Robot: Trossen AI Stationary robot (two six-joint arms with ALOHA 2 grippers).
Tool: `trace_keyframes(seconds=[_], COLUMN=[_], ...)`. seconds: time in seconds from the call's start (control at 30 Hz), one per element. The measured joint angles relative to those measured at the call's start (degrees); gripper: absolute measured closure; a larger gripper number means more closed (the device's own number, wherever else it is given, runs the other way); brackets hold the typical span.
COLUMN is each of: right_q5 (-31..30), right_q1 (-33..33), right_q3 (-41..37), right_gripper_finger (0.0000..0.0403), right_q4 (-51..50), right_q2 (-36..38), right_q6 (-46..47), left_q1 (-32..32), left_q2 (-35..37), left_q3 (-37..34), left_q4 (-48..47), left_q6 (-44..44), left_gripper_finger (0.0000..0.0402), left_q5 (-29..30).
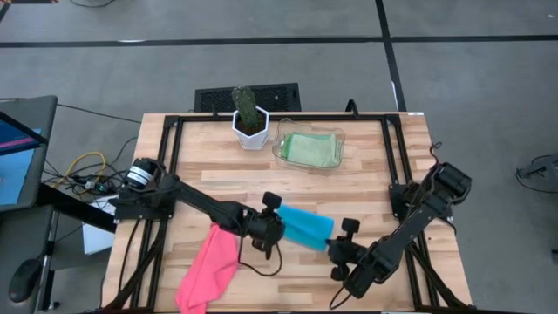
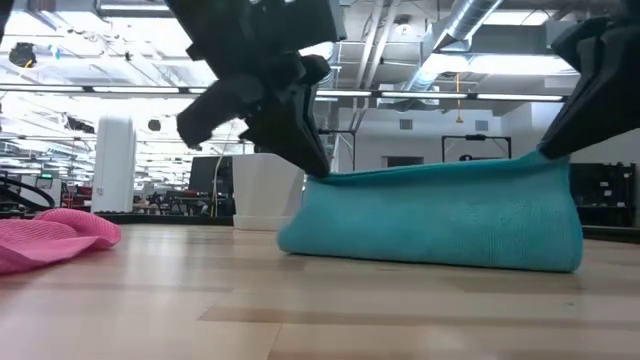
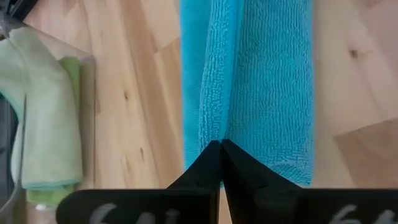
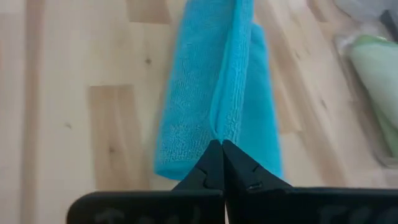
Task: Fold microfiber towels
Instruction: Fold the blue towel on the table
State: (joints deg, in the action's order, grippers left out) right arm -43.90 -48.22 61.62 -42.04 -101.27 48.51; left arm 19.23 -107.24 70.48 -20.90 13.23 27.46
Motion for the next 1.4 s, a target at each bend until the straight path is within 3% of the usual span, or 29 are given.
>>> trace_keyframes(seconds=[0.3,0.53,0.7,1.23,1.4], right_q5=[0.3,3.4,3.5,7.0,7.2], right_q1=[2.5,4.6,5.0,9.2,10.0], right_q3=[-5.7,-5.7,-5.7,-9.7,-9.7], right_gripper_finger=[0.0392,0.0392,0.0392,0.0358,0.0339], right_q4=[-1.5,-4.0,-4.4,-3.0,-3.2], right_q2=[2.7,2.6,2.6,2.5,2.5], right_q6=[3.0,2.1,2.0,4.1,4.5], left_q1=[-4.8,-8.7,-10.2,-11.2,-12.7], left_q2=[0.0,-0.4,-0.7,-0.7,-0.7], left_q3=[0.1,0.1,-1.0,-1.4,-1.5], left_q4=[0.7,2.0,3.5,6.6,6.5], left_q6=[2.4,2.2,2.2,2.6,0.4], left_gripper_finger=[0.0401,0.0401,0.0401,0.0400,0.0371], left_q5=[-3.6,-10.8,-12.7,-11.2,-8.9])
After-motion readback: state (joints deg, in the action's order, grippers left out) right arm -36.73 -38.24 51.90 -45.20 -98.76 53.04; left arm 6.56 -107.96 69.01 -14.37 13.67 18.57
